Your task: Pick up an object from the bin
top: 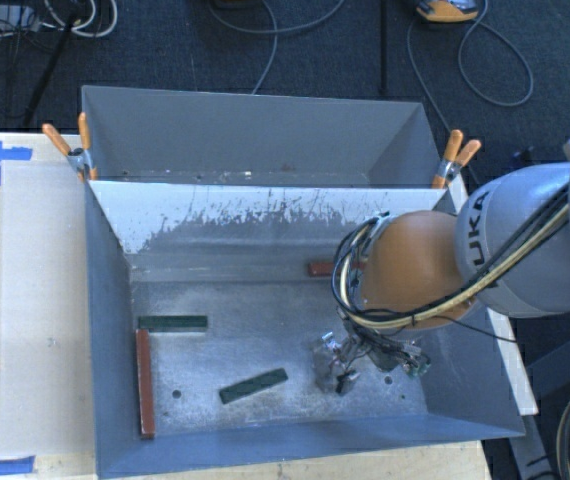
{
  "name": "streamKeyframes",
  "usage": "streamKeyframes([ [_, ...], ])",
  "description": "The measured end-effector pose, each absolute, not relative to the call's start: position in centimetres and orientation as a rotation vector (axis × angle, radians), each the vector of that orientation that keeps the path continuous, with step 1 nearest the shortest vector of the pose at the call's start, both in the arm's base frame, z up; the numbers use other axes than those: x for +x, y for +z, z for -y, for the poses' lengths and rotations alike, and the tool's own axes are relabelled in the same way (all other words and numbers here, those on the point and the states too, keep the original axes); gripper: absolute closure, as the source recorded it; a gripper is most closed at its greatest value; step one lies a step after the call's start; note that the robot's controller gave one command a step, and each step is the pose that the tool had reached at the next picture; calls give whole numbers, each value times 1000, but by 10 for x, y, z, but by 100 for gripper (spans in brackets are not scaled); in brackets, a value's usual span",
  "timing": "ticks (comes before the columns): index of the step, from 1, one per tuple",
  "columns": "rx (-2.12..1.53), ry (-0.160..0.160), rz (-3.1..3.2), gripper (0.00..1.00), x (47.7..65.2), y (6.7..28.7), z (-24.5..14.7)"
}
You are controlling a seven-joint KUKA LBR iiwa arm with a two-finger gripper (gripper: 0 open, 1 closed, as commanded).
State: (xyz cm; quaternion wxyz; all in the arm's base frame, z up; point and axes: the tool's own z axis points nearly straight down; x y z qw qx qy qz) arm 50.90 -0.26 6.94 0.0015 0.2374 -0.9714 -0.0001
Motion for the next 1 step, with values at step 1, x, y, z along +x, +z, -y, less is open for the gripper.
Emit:
streamKeyframes([
  [1,396,0,3118,100,500,106,16],
])
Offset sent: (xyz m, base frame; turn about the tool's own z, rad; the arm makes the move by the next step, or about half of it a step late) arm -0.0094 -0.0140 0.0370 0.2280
